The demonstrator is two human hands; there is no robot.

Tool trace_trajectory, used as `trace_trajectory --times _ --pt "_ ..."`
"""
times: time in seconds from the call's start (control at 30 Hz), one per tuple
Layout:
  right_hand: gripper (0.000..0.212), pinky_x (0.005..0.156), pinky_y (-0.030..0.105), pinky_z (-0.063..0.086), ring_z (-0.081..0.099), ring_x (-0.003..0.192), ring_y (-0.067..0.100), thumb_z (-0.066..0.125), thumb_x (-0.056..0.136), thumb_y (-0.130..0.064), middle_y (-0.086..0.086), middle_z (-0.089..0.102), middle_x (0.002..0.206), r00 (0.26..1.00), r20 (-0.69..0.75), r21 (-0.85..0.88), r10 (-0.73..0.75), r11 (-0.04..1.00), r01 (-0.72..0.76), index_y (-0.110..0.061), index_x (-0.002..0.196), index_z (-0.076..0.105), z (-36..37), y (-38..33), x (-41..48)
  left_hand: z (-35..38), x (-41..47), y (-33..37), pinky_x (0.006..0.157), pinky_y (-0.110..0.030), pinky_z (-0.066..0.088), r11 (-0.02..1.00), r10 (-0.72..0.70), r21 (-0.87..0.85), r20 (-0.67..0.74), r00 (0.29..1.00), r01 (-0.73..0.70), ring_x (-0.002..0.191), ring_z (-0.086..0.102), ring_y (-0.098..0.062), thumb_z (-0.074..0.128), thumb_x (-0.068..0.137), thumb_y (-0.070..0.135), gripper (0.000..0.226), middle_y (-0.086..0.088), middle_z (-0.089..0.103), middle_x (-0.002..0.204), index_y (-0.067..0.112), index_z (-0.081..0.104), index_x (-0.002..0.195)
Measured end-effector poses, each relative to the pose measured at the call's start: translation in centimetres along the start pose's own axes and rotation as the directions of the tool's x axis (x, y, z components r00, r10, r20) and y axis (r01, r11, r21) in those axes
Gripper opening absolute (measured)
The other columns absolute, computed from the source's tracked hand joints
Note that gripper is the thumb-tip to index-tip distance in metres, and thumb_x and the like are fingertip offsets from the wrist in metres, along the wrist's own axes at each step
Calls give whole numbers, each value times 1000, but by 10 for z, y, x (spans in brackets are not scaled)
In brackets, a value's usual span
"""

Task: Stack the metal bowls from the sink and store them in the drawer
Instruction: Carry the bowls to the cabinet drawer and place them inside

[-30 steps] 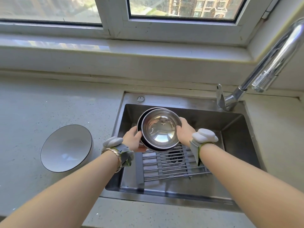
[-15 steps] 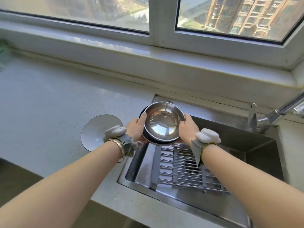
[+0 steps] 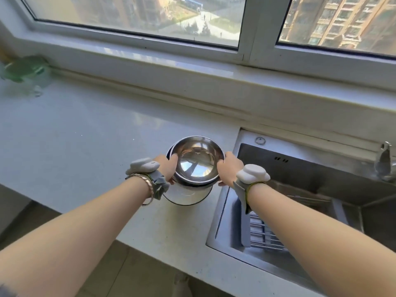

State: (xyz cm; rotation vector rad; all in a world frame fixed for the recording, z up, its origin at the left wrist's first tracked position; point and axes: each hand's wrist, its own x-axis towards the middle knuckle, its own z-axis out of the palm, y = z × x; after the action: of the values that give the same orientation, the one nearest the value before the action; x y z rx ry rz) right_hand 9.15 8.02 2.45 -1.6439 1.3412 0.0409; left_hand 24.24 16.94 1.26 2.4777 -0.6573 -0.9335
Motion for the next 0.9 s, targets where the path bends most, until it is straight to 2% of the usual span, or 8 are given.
trace_trajectory --times 0.1,0.27,0.33,0.43,0.53,0.77,0.83,0.9 --pt "33 92 50 52 61 103 43 33 94 -9 23 59 106 997 -74 -19 28 999 -29 5 119 48 21 -3 4 -6 13 -13 87 -46 55 996 17 88 7 1000 -17 92 67 -40 34 96 38 45 -23 66 93 -2 55 93" --pt "12 90 48 52 62 101 42 34 92 -12 15 51 94 990 -130 -93 55 993 -67 -11 85 44 39 3 3 -3 21 -30 88 -44 56 978 19 204 89 996 -37 91 69 -36 37 92 31 36 -22 70 97 0 55 101" --pt "12 92 50 51 61 106 43 34 92 -11 16 51 94 988 -130 -87 82 992 -94 -10 93 47 45 6 0 -2 23 -36 85 -43 57 966 51 247 124 991 -81 84 70 -34 37 91 31 36 -17 68 86 1 55 101" --pt "31 90 50 53 64 101 43 35 92 -14 21 63 102 982 -141 -50 123 990 -131 2 109 56 51 12 0 -1 23 -42 82 -40 58 945 85 302 135 987 -123 75 68 -28 36 90 35 32 -8 60 73 7 52 97" --pt "35 86 49 56 68 92 40 37 92 -19 22 67 106 976 -163 10 143 990 -144 -1 114 57 55 15 -2 0 28 -49 82 -42 59 952 85 281 147 985 -124 78 72 -29 36 89 38 38 -10 69 83 7 55 102" --pt "61 93 46 53 61 104 32 43 81 -37 15 57 122 960 -142 109 242 968 -228 -14 138 38 60 19 -2 2 30 -54 81 -36 53 941 128 303 98 987 -152 82 64 -28 36 90 36 30 -12 65 91 12 48 101" --pt "60 84 40 57 61 89 27 45 83 -33 13 56 112 952 -41 221 303 932 -287 -12 138 35 62 19 -6 3 30 -54 82 -38 51 937 134 312 83 987 -154 84 62 -30 33 92 37 35 -15 65 97 9 51 105" --pt "57 69 34 58 61 78 25 49 88 -27 14 53 118 941 67 313 332 889 -335 -12 140 31 65 19 -8 5 31 -54 86 -43 53 955 137 253 96 986 -157 84 63 -32 30 93 37 43 -19 66 99 5 53 112"
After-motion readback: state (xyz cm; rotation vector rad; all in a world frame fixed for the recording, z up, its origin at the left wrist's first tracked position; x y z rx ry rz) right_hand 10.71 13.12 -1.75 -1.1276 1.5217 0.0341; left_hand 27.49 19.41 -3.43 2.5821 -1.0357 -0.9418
